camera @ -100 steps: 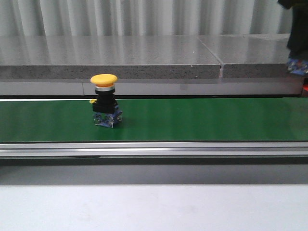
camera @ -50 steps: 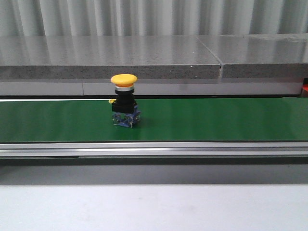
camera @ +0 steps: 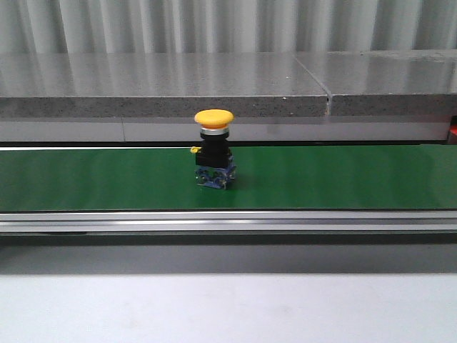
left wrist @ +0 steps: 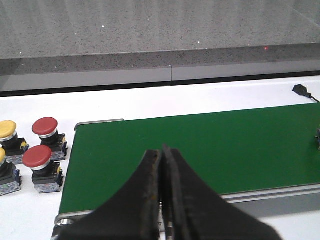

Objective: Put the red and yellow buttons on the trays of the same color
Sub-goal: 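Lower the red button into the red tray and open the right gripper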

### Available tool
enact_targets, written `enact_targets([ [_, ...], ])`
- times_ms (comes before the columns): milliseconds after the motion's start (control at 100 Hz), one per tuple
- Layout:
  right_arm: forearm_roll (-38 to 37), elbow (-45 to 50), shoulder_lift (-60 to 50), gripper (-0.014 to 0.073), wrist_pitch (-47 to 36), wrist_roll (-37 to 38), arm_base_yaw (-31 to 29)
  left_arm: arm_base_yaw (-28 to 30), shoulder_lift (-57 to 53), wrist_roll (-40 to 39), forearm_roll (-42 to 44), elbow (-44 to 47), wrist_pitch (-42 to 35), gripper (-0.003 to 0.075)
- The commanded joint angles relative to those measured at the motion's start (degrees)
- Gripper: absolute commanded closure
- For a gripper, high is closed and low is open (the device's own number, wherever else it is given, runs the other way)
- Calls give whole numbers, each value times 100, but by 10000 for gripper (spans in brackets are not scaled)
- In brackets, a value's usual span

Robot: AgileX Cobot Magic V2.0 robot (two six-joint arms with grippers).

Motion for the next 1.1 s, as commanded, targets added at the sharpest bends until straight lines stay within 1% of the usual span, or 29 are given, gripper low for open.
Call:
enact_targets([
  [0, 67, -292, -78, 474, -291, -12, 13, -32, 38, -17, -60, -153, -467, 740],
  [180, 67, -466, 294, 474, -186, -107, 36, -32, 38, -17, -60, -153, -467, 740],
  [700, 67, -550, 698, 474, -175, -111, 53, -32, 38, -17, -60, -153, -467, 740],
  [800, 67, -550, 698, 455, -181, -111, 53, -32, 38, -17, -60, -153, -467, 740],
  [890, 67, -550, 698, 379, -169, -111, 48, -32, 38, -17, -60, -153, -467, 740],
  [1040, 67, -550, 698, 153, -178, -111, 48, -32, 38, -17, -60, -153, -467, 740],
  [1090, 67, -550, 667, 95, -178, -111, 48, -32, 38, -17, -60, -153, -467, 740],
])
